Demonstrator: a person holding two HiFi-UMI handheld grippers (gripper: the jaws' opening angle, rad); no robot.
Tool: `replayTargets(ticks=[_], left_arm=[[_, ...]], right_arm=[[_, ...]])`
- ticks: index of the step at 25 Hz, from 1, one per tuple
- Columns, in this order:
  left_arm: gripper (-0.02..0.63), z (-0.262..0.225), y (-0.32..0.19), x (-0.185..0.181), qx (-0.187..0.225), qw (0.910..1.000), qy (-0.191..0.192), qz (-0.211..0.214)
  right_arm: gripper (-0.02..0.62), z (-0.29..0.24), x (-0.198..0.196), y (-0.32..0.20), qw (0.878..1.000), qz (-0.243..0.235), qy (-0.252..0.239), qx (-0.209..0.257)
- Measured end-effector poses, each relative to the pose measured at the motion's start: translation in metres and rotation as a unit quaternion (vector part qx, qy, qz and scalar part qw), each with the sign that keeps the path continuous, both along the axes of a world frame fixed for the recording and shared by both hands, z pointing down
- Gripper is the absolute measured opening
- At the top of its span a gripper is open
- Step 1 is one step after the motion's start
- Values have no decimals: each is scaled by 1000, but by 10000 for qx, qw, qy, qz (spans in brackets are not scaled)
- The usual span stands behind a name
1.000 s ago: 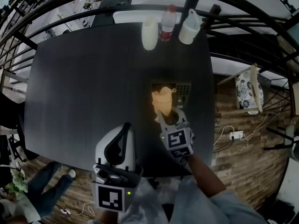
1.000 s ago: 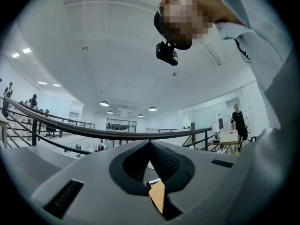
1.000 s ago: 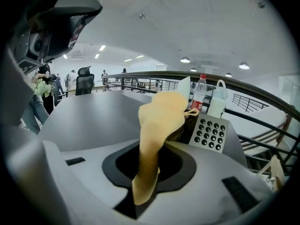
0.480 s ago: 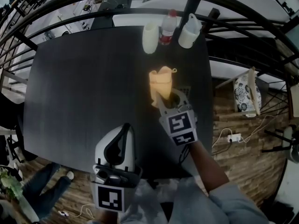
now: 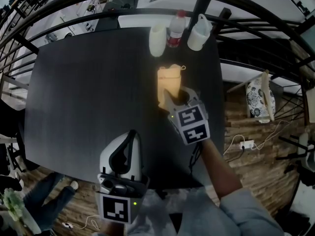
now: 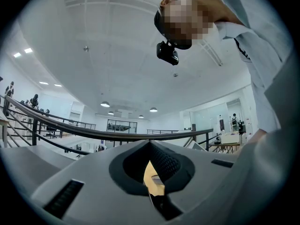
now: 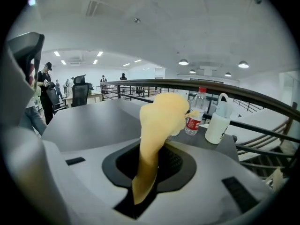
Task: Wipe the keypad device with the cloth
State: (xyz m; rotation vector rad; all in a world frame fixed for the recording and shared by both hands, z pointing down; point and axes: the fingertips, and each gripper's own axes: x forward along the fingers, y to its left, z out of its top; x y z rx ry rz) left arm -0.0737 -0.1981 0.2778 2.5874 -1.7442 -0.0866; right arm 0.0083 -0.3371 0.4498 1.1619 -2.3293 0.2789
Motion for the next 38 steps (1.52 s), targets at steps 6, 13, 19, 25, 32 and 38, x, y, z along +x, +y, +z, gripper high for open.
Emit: replayTargets(ticks=[6,13,19,25,32,38], left_arm=[[12,2,0,8,6,10000,6,97],[12,2,-1,20,-31,9998,10,216],[12,3,0,30,-42,9995,-15,326],[12,5,3,40,-54,9992,-36,397],[12,4,5,44,-85,9990,-80,434],[12,7,11,44,-127,9989,-133,435]], right_arm=[[71,-1,33,-4,9994,329,32,45],[71,-1,77,-3,9972,742,108,29],[71,2,111,1,9941,1077,129,-13],[71,16,136,14,9912,1300,181,-160],[71,38,143,33,9891,1398,197,-425],[71,56,140,53,9873,1447,151,-631]])
